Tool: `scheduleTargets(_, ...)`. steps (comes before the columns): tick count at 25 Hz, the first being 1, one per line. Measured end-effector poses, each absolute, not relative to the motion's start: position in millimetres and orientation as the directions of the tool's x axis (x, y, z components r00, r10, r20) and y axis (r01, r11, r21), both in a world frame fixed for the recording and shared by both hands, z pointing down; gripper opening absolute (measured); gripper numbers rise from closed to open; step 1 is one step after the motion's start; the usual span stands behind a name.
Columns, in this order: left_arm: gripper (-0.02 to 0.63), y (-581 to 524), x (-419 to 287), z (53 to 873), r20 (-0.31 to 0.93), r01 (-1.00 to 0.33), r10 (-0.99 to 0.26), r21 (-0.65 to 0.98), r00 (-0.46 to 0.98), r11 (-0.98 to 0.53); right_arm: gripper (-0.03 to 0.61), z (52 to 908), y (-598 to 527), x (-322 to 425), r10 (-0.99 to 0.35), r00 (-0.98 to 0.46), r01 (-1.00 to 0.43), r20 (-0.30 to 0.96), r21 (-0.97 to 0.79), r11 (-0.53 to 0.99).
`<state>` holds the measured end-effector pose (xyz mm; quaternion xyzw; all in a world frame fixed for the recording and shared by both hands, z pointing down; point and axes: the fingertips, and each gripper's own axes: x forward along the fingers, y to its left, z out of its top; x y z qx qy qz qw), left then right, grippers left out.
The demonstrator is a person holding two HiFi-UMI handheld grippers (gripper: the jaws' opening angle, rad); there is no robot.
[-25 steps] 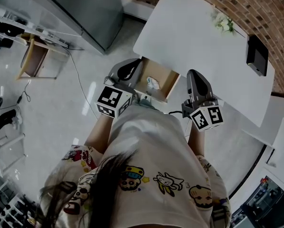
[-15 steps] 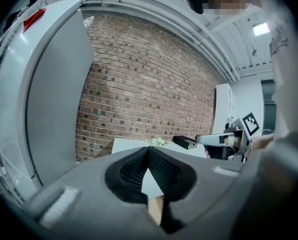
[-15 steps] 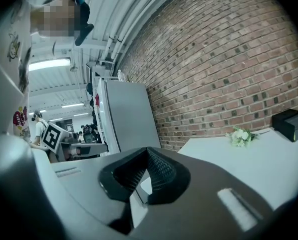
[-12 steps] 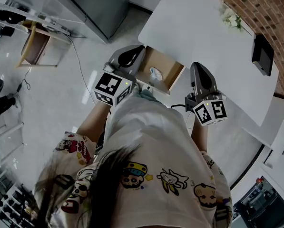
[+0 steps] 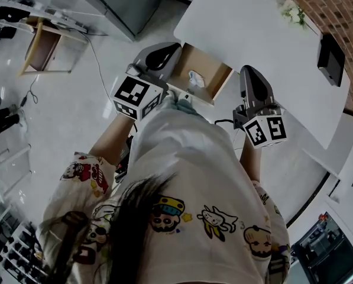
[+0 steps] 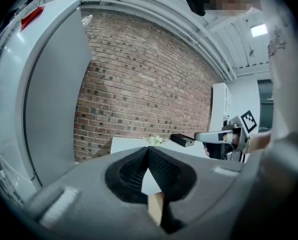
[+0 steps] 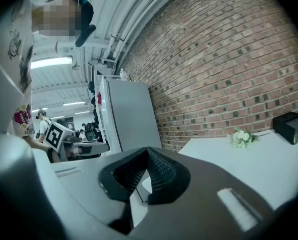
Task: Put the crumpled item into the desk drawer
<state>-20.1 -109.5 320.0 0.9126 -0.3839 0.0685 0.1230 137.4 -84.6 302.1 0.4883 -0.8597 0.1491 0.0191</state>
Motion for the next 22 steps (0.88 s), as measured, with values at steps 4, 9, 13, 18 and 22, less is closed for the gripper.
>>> scheduleTargets(4,-0.001,-105,-20,321,0.224,-0.703,-0.668,0.168,0.710,-0.691,0.009,304,-80,135,-0.838,-0.514,-0.850,0.184,-0.238,0.470)
scheduleTargets(9,-0.002,-101,-19,324,0.227,-0.693,-0.656,0.177,0.720,-0.699,0.009,305,-75,136,-0.845,-0.500,-0.859,0.189,-0.238,0.454)
scheduleTargets(13,-0.001,-98,-17,324,0.233,-0.681,-0.642,0.177,0.730,-0.710,0.009,304,-73,135,-0.849,-0.495,-0.861,0.186,-0.236,0.450)
scheduleTargets(18,-0.001,-94,-16,325,0.236,-0.668,-0.628,0.172,0.742,-0.724,0.009,305,-67,134,-0.854,-0.485,-0.867,0.189,-0.236,0.440)
scheduleTargets(22,0.000,-92,-14,327,0.237,-0.658,-0.618,0.170,0.750,-0.734,0.009,307,-63,134,-0.859,-0.476,-0.871,0.188,-0.236,0.431)
